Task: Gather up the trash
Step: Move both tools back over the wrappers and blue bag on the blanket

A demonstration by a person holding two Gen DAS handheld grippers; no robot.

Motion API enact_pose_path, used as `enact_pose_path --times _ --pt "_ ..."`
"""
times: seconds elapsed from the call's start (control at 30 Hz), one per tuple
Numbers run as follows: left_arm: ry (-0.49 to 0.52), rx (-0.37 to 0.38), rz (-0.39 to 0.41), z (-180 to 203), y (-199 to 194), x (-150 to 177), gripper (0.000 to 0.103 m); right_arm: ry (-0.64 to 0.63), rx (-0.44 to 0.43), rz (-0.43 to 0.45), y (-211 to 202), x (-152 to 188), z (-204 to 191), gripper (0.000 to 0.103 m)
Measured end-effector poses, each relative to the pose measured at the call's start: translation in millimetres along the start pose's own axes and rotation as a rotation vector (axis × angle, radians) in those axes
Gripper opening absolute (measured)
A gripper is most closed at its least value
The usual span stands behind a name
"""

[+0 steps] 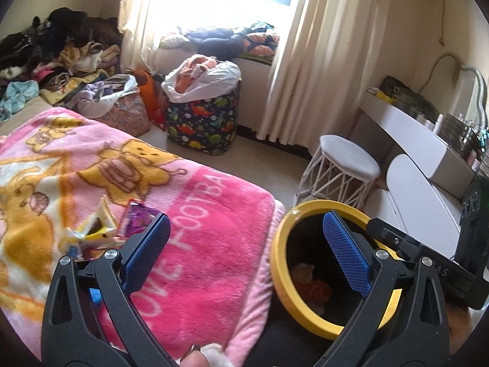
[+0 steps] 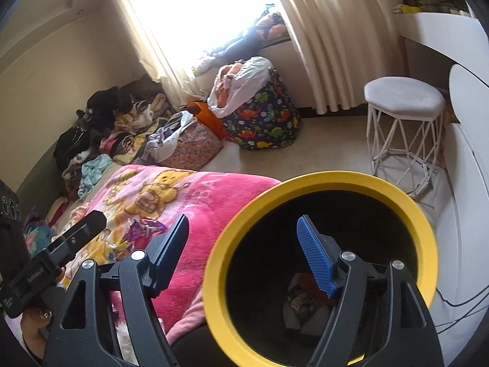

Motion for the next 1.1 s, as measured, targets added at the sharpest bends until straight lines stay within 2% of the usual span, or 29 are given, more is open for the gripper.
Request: enact_pose_path --times 0.63,1.1 --pt "-0.100 -0.083 0.035 -61.1 -19.9 -0.8 0.092 -0.142 -0.090 -0.055 22.8 -1.9 -67.7 0.076" --pt "-0.182 -0.159 0.003 -114.2 -23.3 12.3 0.092 -0.256 -0.100 -0.092 49.9 -6.1 -113.8 0.077"
Point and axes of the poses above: each gripper's, at about its wrist camera, not at the fingertips, and y roughly the way its jaws point, z to its right, x to its underside, the point moved 1 cm from there along y, roughly the way its jaws point, and after that the axes turned 3 degrees about -z, right-handed, at the moved point
